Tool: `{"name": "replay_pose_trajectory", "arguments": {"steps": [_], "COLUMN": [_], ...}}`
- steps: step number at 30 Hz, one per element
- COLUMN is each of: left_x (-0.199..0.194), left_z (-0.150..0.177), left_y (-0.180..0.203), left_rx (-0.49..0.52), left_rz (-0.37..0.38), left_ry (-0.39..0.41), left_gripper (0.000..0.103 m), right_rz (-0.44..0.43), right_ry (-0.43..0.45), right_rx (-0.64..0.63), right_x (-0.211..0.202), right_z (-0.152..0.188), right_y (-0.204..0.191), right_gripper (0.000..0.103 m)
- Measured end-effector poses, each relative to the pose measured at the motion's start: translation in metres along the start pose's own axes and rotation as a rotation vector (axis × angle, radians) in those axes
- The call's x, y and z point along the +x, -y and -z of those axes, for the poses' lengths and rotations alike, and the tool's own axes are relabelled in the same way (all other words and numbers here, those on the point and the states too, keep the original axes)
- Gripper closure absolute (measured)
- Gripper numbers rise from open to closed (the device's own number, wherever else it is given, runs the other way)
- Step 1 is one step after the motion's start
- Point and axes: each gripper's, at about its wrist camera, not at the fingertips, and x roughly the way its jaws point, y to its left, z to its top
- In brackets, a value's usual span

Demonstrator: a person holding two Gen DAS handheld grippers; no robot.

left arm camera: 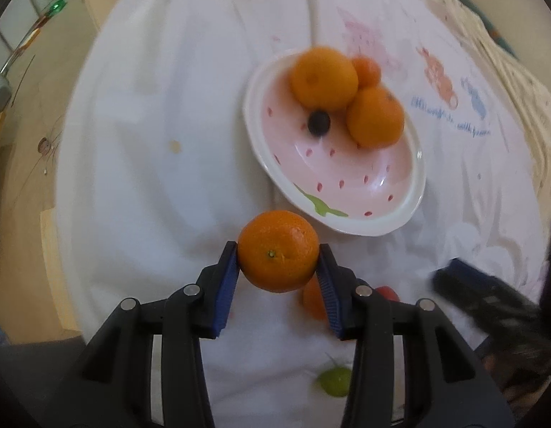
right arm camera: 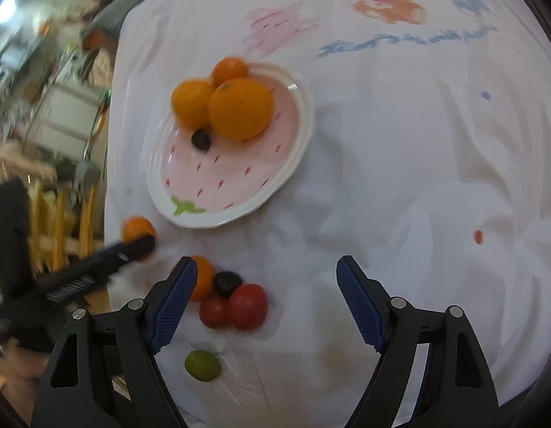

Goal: Organize fruits
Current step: 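Grasp a tangerine beside the plate with the left tool, then grasp the dark berry with the right tool while the left tool holds the tangerine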

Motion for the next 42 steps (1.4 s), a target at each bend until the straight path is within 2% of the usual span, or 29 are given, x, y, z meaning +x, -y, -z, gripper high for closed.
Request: {"name": "replay_pose_trajectory", "arguments": {"steps": [2,5,8,12,20,26,30,33,35,36,39,40,41,42], "left_x": [-0.014,-0.026,-0.032,-0.031,-0.032,-0.029,-0.024,-0.02,-0.018,-0.018,-0.015,-0.015,-0.014,-0.013], "left_z": [0.001,-0.001,-0.001,-0.004,-0.009,-0.01,-0.01,-0.01,-0.011,-0.011,-0.011,-0.011,-0.01,-0.01], "left_y": [-0.005,-0.008,-0.016,-0.018,-0.015,-0.013,-0.015,-0.016,-0.016,-0.017,-0.02,-0.022,-0.022,-0.022], "left_rx": [-0.016,-0.032,-0.053,-0.074,-0.095,-0.103,-0.114,-0.123,-0.123,-0.123,-0.132,-0.135,-0.138,-0.14], "left_rz": [0.013,0.025,0.053,0.072,0.11,0.118,0.107,0.096,0.084,0.079,0.066,0.066,0.067,0.068], "left_ry": [0.025,0.058,0.06,0.054,0.042,0.029,0.022,0.018,0.021,0.022,0.022,0.02,0.017,0.016], "left_gripper": [0.064,0.064,0.064,0.064,0.064,0.064,0.064,0.064,0.064,0.064,0.064,0.064,0.064,0.064], "right_rz": [0.031,0.128,0.213,0.26,0.215,0.272,0.265,0.229,0.24,0.281,0.311,0.339,0.367,0.377], "right_ry": [-0.027,-0.056,-0.08,-0.095,-0.129,-0.177,-0.187,-0.271,-0.304,-0.297,-0.216,-0.186,-0.183,-0.185], "right_rx": [-0.072,-0.228,-0.362,-0.506,-0.568,-0.696,-0.713,-0.681,-0.699,-0.722,-0.691,-0.656,-0.628,-0.606], "right_x": [0.009,0.024,0.039,0.053,0.054,0.062,0.071,0.079,0.083,0.083,0.073,0.069,0.068,0.069], "right_z": [-0.002,-0.004,-0.001,0.006,0.015,0.017,0.011,0.002,-0.004,-0.005,-0.01,-0.015,-0.019,-0.022], "right_y": [-0.012,-0.033,-0.047,-0.066,-0.077,-0.084,-0.087,-0.083,-0.08,-0.08,-0.075,-0.068,-0.059,-0.052], "right_gripper": [0.023,0.027,0.033,0.035,0.036,0.037,0.037,0.038,0.038,0.038,0.038,0.042,0.05,0.053]}}
